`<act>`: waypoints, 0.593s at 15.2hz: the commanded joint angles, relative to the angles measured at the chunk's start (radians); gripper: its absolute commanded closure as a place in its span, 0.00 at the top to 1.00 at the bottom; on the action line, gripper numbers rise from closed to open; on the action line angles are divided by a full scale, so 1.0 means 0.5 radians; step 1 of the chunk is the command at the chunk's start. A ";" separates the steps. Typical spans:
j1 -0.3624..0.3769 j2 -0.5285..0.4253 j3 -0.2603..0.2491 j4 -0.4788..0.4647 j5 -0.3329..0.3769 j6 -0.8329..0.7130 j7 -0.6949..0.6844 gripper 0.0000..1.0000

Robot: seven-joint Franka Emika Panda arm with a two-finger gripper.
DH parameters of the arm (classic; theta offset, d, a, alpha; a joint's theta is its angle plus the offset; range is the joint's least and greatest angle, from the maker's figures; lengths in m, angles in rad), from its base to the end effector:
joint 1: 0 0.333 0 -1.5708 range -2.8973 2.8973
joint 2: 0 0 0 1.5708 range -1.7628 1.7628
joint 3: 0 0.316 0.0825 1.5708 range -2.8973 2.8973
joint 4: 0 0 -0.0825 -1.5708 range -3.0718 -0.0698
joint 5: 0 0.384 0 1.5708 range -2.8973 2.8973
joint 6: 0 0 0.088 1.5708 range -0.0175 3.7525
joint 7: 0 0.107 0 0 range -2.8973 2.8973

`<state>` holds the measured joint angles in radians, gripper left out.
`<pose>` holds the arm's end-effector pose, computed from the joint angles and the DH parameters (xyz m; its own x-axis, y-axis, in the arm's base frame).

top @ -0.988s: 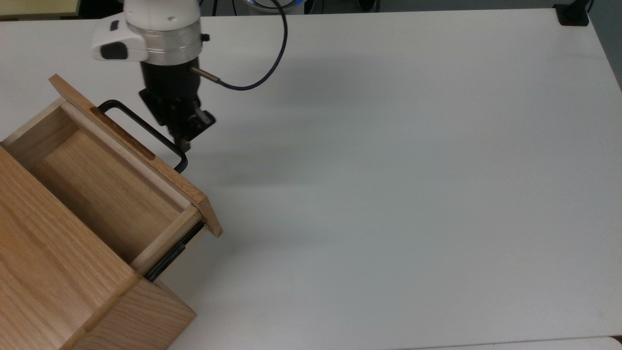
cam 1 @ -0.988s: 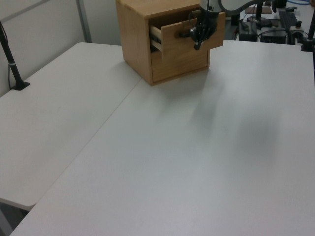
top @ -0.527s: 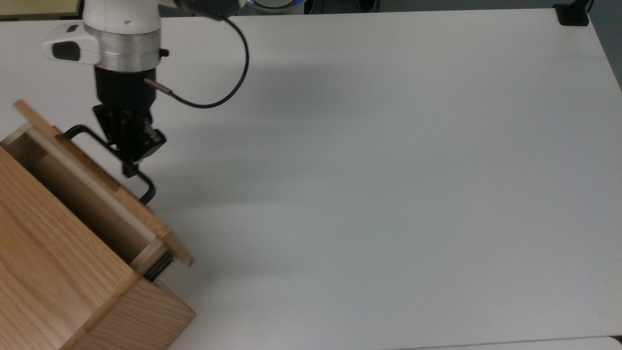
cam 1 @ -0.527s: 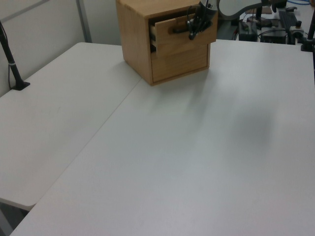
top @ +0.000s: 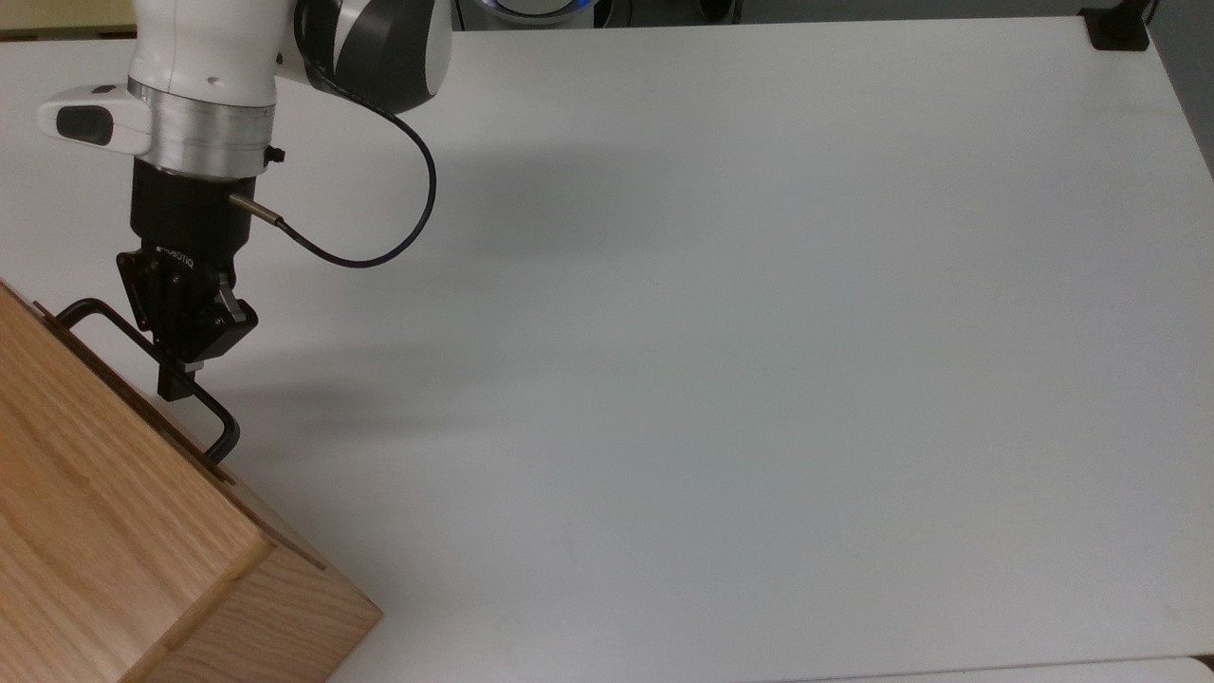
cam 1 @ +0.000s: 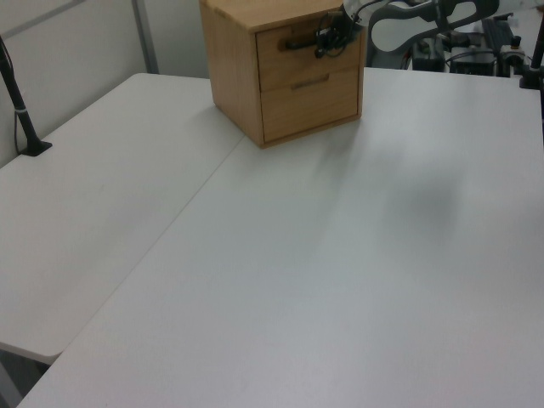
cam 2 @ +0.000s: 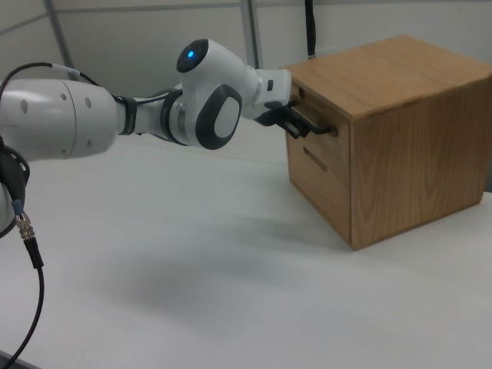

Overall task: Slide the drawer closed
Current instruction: 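Push the drawer front with the gripper into the wooden cabinet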

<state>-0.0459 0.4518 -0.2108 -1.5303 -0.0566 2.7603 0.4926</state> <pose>0.7172 -0.1549 0.4944 0.5291 -0.5027 0.6836 -0.5222 -0.8279 -0.2046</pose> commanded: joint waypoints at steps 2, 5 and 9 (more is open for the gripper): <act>0.021 0.026 -0.048 0.066 -0.141 0.054 0.009 0.00; 0.030 -0.038 -0.005 -0.050 -0.181 0.029 -0.159 0.00; 0.040 -0.280 0.209 -0.329 -0.181 -0.289 -0.512 0.00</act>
<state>-0.0404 0.4408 -0.1708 -1.5558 -0.1388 2.7398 0.3578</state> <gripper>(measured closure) 0.996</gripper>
